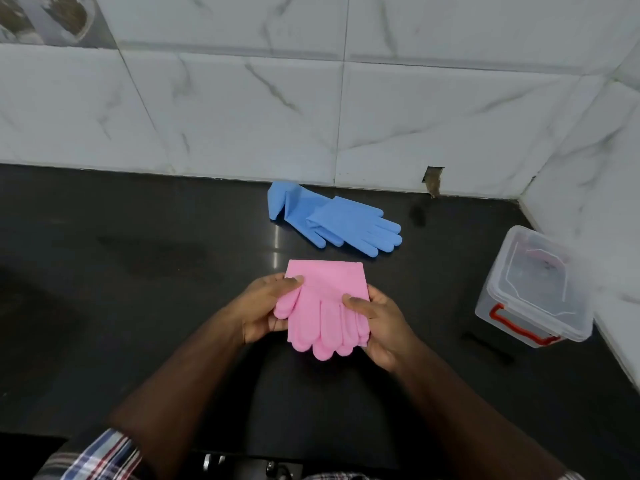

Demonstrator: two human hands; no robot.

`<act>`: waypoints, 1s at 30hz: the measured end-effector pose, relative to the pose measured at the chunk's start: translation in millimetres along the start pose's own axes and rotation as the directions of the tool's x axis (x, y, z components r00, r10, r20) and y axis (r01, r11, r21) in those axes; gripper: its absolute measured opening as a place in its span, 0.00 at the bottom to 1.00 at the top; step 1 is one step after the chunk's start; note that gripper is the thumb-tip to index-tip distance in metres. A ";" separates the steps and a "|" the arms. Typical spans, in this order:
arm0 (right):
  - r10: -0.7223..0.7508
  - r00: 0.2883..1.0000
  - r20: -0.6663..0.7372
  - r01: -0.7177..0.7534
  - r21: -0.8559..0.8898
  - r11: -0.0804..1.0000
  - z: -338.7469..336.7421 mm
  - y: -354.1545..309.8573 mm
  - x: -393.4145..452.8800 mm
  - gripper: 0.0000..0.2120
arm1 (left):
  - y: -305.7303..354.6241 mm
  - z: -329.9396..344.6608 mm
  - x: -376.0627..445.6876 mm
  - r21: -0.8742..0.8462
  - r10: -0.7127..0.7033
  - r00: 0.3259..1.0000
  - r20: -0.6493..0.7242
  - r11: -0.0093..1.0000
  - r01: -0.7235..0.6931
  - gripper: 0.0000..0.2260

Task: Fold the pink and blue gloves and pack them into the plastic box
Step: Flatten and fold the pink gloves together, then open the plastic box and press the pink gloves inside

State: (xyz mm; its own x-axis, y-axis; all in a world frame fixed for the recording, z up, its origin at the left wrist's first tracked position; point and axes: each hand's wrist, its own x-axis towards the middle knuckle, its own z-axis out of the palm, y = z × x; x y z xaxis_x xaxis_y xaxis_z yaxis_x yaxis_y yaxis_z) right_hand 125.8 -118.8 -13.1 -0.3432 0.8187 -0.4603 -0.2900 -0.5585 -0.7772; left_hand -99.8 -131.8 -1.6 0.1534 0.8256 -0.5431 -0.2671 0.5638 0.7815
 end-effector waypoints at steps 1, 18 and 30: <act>-0.015 0.999 -0.038 0.013 -0.073 0.997 3.9 1.2 5.2 0.14 | 2.7 -2.0 2.3 0.035 0.027 0.997 -0.070 0.999 -0.025 0.16; -0.348 0.930 -0.118 -0.149 -0.987 -0.064 6.4 18.7 14.2 0.32 | -26.6 -16.8 9.2 0.984 0.558 0.811 -0.176 0.108 0.139 0.26; -0.533 0.842 0.085 -0.004 -0.987 -0.162 -24.2 -17.0 -18.0 0.25 | -33.8 100.1 23.3 0.987 0.661 0.737 0.139 -0.030 -0.159 0.31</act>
State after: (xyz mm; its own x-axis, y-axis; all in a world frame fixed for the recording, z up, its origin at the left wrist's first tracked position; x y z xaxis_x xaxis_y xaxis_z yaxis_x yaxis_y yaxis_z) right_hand 158.6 -120.8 -2.0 -0.2098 0.9757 0.0633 0.9299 0.2191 -0.2954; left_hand 8.0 -129.2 -9.9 0.0684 0.9849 0.1593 0.9224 -0.1233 0.3661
